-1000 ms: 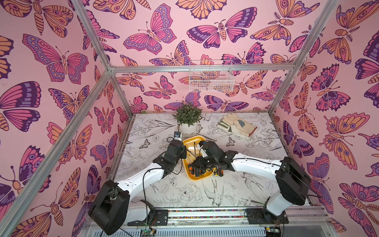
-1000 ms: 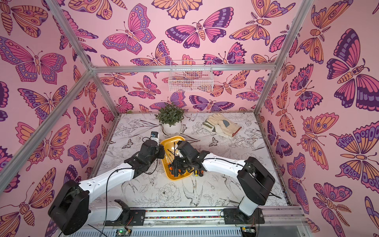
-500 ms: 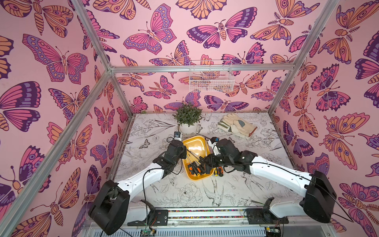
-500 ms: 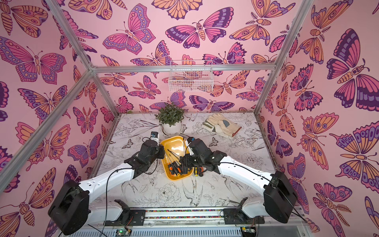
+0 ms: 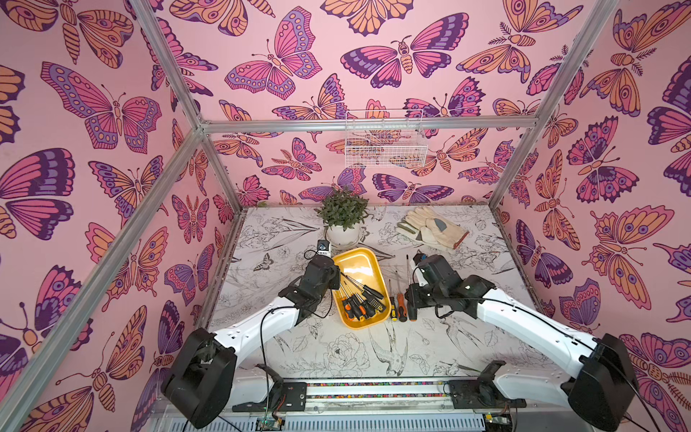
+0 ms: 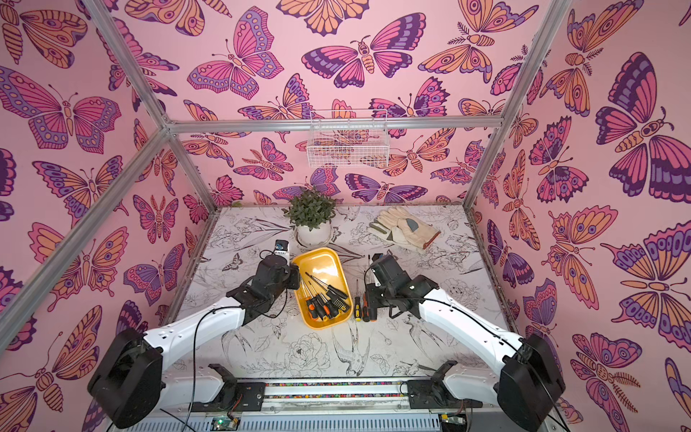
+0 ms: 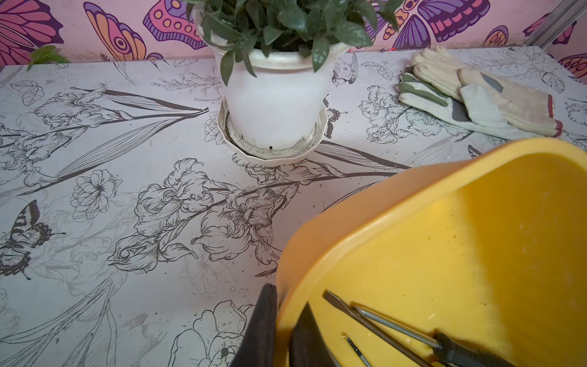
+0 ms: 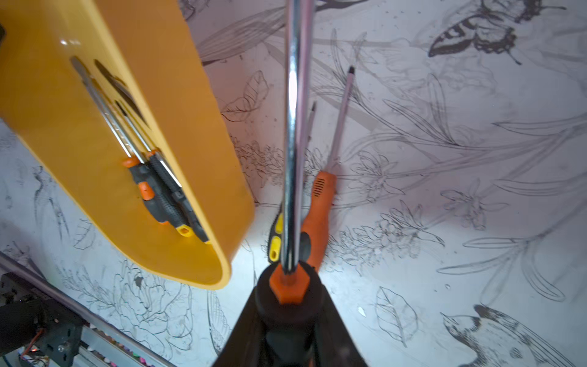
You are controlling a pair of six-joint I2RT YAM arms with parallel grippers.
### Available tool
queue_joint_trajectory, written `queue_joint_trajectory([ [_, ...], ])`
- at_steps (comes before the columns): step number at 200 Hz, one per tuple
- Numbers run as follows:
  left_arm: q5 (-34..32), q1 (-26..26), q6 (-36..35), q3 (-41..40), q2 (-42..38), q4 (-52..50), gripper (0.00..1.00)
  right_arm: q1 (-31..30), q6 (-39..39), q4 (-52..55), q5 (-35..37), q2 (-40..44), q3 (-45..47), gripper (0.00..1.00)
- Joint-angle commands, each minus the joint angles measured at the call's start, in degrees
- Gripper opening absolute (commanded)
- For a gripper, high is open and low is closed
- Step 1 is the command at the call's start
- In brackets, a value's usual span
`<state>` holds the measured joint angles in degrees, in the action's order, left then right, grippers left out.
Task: Take out the screwdriver from the storage box
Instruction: Place the screwdriver at the center of the board.
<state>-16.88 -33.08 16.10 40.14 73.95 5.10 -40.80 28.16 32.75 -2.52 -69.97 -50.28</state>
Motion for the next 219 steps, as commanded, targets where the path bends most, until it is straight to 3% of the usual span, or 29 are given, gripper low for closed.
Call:
queue_joint_trajectory([
  [1, 0.23, -0.27, -1.86, -1.64, -0.25, -2.4, 0.0, 2.4, -2.04, 2.91, 1.07, 0.97, 1.16, 0.0],
  [219, 0.14, -0.32, -2.38, -1.13, 0.12, -2.55, 0.0, 6.74, -2.12, -5.46, -5.07, -13.94, 1.68, 0.0],
])
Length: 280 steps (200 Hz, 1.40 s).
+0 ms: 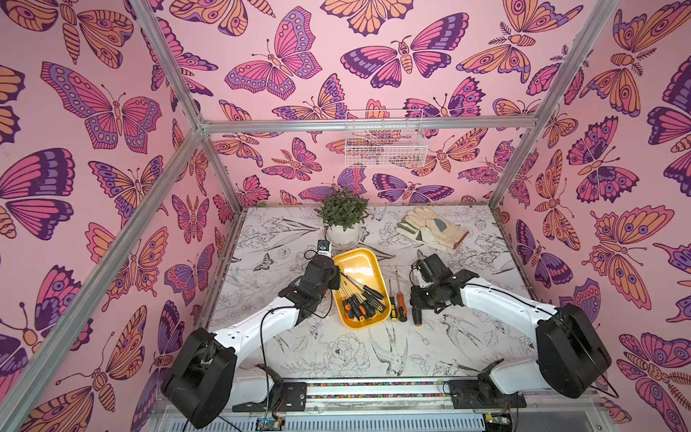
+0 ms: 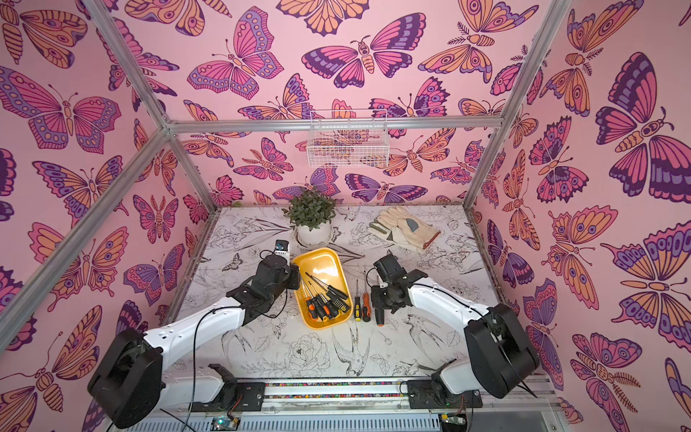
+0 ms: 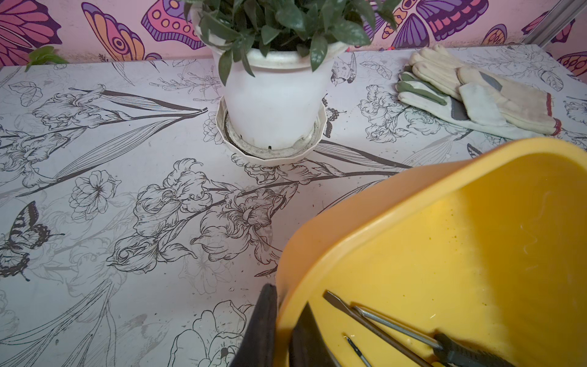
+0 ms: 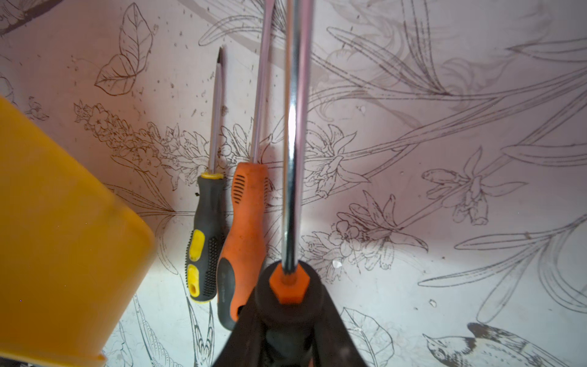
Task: Take out the screwdriver from the storage box
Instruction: Place the screwdriver at the center of the board.
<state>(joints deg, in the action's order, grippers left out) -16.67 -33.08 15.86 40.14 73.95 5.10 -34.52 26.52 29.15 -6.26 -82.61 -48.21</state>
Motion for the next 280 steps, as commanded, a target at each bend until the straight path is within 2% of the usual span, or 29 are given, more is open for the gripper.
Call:
queue_joint_trajectory([
  [1, -0.1, -0.27, -2.1, -1.12, 0.13, -2.55, 0.0, 0.45, -0.5, -1.88, -1.36, -1.36, -0.4, 0.0],
  [214, 0.23, -0.3, -1.93, -1.9, -0.42, -2.49, 0.0, 0.95, 0.58, -6.43, -1.2, -6.95, 0.74, 0.0],
  [280, 0.14, -0.32, -2.02, -1.99, -0.5, -2.64, 0.0, 1.04, 0.76, -6.71, -1.05, -8.97, 1.0, 0.08],
])
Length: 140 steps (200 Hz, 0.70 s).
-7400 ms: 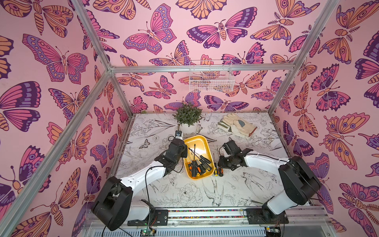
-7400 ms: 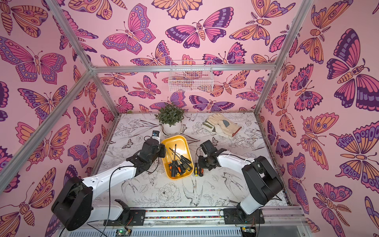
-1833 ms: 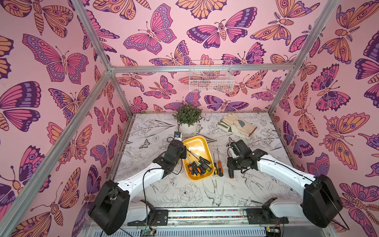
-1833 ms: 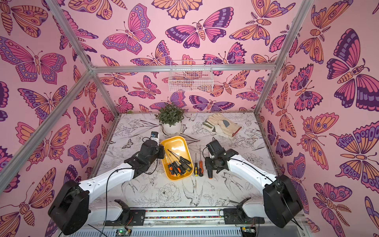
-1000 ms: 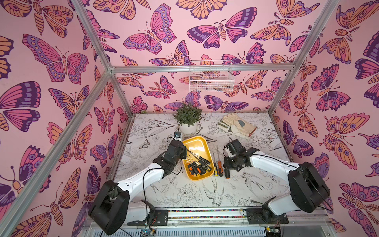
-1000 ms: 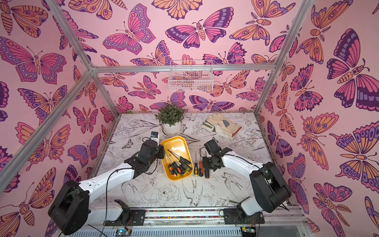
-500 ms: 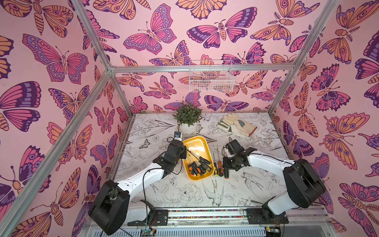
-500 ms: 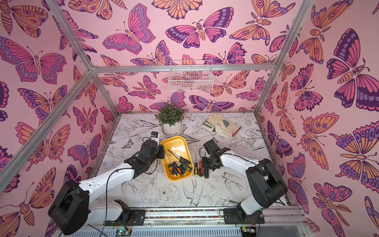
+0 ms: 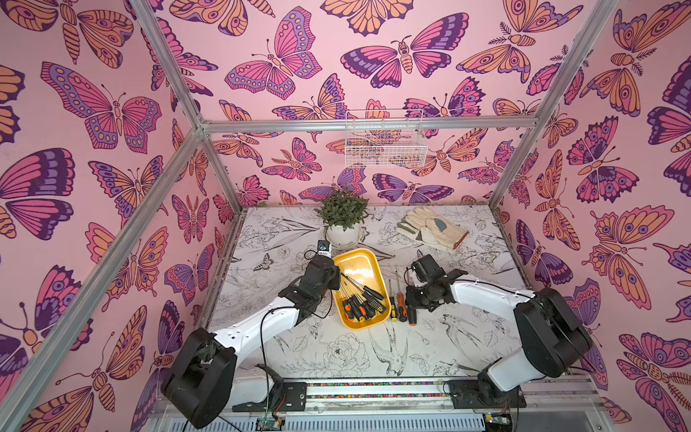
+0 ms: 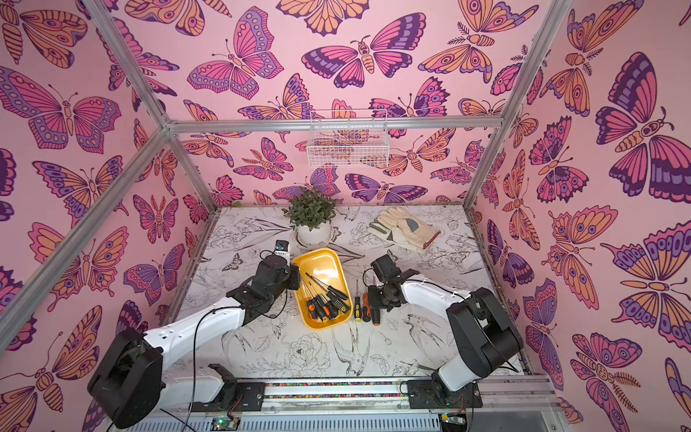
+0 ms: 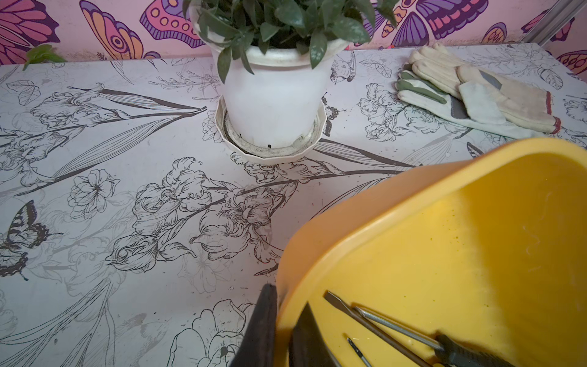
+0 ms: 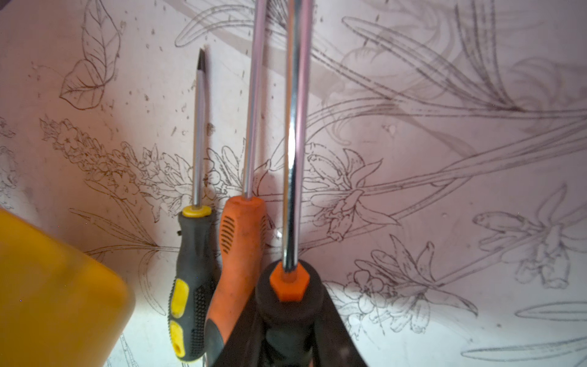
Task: Take out the screwdriver from the storage box
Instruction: Place the screwdriver at the center of the board.
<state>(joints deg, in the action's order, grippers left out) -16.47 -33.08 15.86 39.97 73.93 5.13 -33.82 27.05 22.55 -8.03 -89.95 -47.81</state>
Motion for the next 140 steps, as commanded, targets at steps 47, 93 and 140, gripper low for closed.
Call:
queue_joint_trajectory([
  [47, -0.04, -0.29, -1.99, -1.84, -0.45, -2.67, 0.0, 0.52, 0.36, -0.31, 0.85, -2.06, 0.75, 0.14],
  [93, -0.09, -0.31, -1.88, -1.94, -0.4, -2.68, 0.0, 0.74, 0.59, -0.53, 0.75, -2.0, 1.04, 0.21],
  [140, -0.14, -0.32, -1.83, -1.99, -0.45, -2.57, 0.0, 0.89, 0.72, -0.92, 0.74, -1.9, 1.32, 0.26],
])
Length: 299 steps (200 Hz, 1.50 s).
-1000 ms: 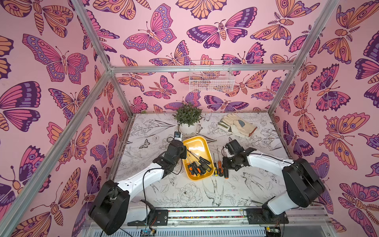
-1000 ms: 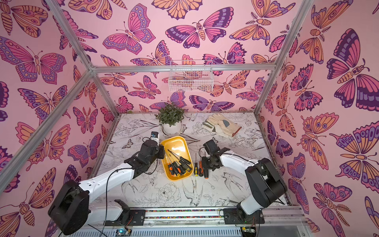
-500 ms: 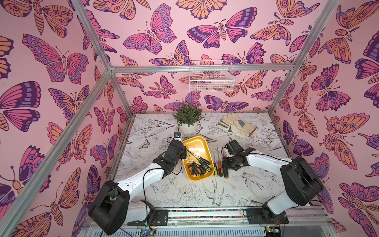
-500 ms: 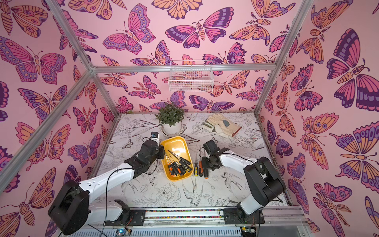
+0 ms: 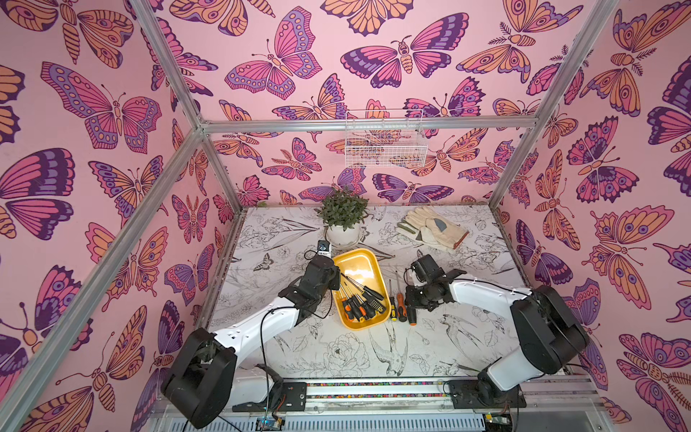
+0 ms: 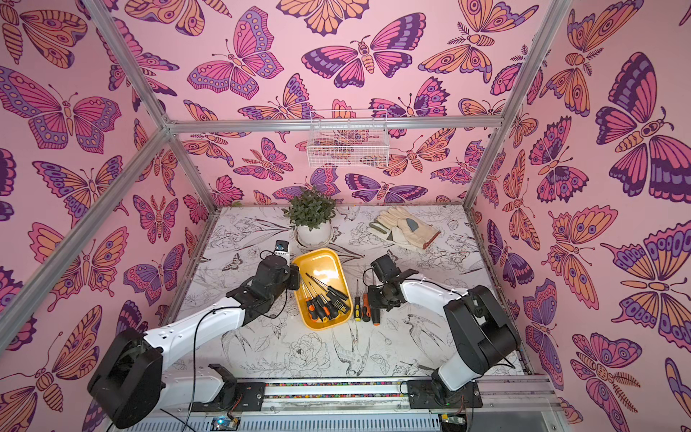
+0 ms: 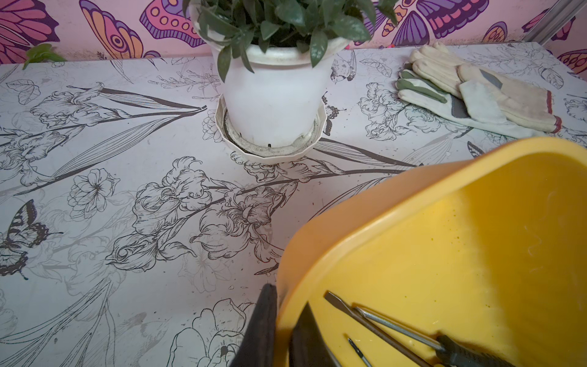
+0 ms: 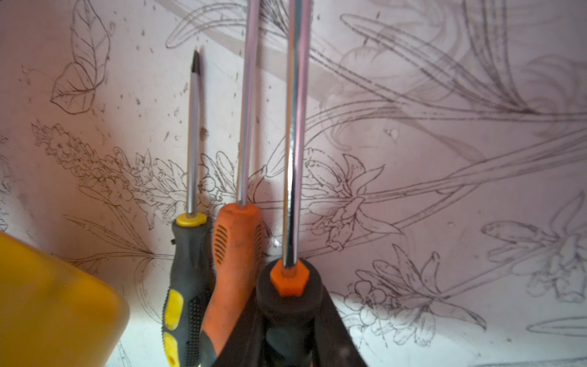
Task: Take out the screwdriver from the storage box
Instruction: Place the screwdriver at the center of the board.
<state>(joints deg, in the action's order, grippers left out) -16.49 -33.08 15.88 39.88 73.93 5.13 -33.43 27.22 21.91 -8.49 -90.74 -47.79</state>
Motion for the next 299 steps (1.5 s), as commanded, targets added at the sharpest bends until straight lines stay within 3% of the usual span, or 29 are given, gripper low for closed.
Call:
queue_joint_trajectory([
  [1, -0.12, -0.32, -1.83, -1.86, -0.45, -2.62, 0.0, 0.48, 0.55, -0.33, 1.2, -1.15, 1.3, 0.26],
  [55, -0.06, -0.24, -1.8, -1.81, -0.41, -2.52, 0.0, 0.61, 0.74, -0.82, 1.04, -1.21, 1.66, 0.32],
  [176, 0.23, -0.3, -1.85, -1.9, -0.37, -2.63, 0.0, 0.81, 1.45, -1.2, 1.28, 0.38, 2.27, 0.36],
  [269, 0.32, -0.32, -1.83, -1.82, -0.45, -2.67, 0.0, 0.65, 1.36, 4.38, 2.21, 10.41, 0.38, 0.36],
  [299, 0.41, -0.3, -1.9, -1.45, -2.52, -2.71, 0.0, -2.04, 1.67, 7.7, 3.22, 15.93, -1.6, 0.36],
])
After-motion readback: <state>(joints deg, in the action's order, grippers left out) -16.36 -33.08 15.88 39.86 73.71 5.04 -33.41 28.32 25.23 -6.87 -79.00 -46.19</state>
